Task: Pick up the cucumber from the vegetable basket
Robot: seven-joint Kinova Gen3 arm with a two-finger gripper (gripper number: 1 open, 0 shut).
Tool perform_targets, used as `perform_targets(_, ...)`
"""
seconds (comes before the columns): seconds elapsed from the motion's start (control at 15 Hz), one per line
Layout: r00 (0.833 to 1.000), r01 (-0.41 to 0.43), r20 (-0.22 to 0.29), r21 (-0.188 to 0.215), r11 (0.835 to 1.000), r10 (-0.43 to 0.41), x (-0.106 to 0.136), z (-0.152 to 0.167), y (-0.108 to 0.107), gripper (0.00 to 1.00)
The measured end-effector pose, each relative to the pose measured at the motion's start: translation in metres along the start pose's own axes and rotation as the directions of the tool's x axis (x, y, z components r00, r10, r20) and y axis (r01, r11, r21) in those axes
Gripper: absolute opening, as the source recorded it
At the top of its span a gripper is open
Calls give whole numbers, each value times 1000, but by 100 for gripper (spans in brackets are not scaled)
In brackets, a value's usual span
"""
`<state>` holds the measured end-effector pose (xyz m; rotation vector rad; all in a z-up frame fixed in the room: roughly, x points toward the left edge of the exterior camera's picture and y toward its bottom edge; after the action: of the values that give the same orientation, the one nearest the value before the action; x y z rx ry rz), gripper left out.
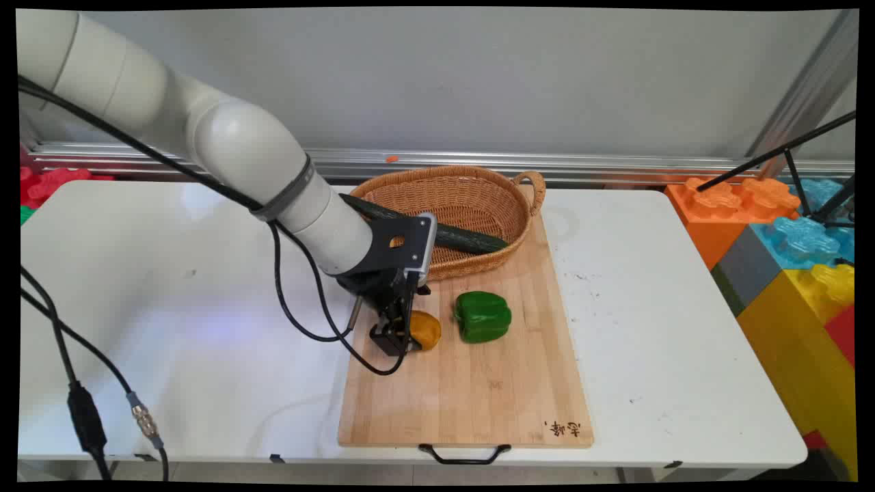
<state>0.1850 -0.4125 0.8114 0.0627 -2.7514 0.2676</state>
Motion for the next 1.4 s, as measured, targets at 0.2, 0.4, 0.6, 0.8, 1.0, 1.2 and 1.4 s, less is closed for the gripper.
perform_targets(0.2, 1000, 3, -11, 19, 1000, -2, 12, -13, -10, 100)
perform_targets(0.4, 1000, -21, -19, 54, 998, 22, 24, -28, -28, 100)
perform_targets(0.6, 999, -47, -14, 117, 992, 49, 33, -44, -60, 100)
perform_targets(0.8, 999, -45, 14, 163, 986, 43, 28, -46, -93, 100)
perform_targets(1.0, 998, -52, 44, 187, 981, 45, 21, -37, -121, 100)
perform_targets(1.2, 997, -58, 66, 189, 980, 46, 11, -19, -141, 100)
perform_targets(1.4, 995, -70, 79, 180, 981, 56, 3, -2, -152, 100)
